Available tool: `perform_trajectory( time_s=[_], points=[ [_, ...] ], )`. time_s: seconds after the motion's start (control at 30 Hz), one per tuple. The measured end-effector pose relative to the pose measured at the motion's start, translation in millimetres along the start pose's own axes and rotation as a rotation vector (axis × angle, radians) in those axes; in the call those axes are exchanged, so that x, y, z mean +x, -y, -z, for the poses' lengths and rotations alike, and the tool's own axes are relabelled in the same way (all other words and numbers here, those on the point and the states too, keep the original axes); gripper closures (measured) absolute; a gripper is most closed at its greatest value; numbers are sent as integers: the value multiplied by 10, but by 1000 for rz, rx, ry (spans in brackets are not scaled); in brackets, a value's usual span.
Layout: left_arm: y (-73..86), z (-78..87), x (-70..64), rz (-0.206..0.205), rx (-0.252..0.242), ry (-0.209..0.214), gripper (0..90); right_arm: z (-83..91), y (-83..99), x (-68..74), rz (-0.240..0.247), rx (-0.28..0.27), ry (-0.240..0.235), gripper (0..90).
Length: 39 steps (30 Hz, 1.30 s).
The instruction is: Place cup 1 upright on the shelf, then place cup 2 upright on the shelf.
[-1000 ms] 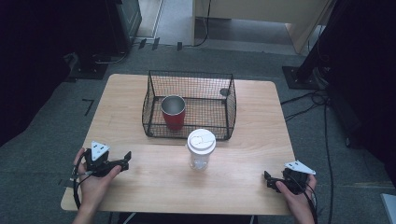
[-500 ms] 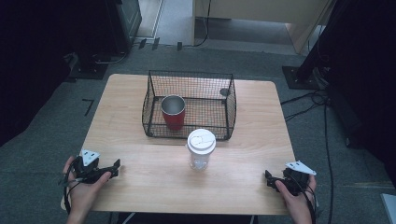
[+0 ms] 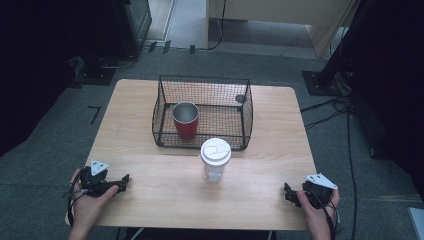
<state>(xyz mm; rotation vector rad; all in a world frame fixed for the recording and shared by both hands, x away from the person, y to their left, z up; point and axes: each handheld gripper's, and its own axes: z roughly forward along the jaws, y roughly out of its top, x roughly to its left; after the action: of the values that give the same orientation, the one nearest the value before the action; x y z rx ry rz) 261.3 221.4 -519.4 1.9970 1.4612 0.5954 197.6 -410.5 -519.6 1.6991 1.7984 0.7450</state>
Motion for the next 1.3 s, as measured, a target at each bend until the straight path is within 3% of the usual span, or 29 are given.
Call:
perform_trajectory(
  time_s=[0.3,0.67,0.9,1.3],
  points=[
    [1,0,1,0,-1,1,0,168,-149,190,14,-33,-38,0],
    [-13,-13,-11,18,-1,-13,0,380,-452,565,87,-106,-112,0],
    [-14,-12,-9,12,2,-9,1,430,-569,778,110,-130,-179,0],
    [-14,-12,-9,11,1,-8,1,467,-679,1060,160,-157,-235,0]
  ],
)
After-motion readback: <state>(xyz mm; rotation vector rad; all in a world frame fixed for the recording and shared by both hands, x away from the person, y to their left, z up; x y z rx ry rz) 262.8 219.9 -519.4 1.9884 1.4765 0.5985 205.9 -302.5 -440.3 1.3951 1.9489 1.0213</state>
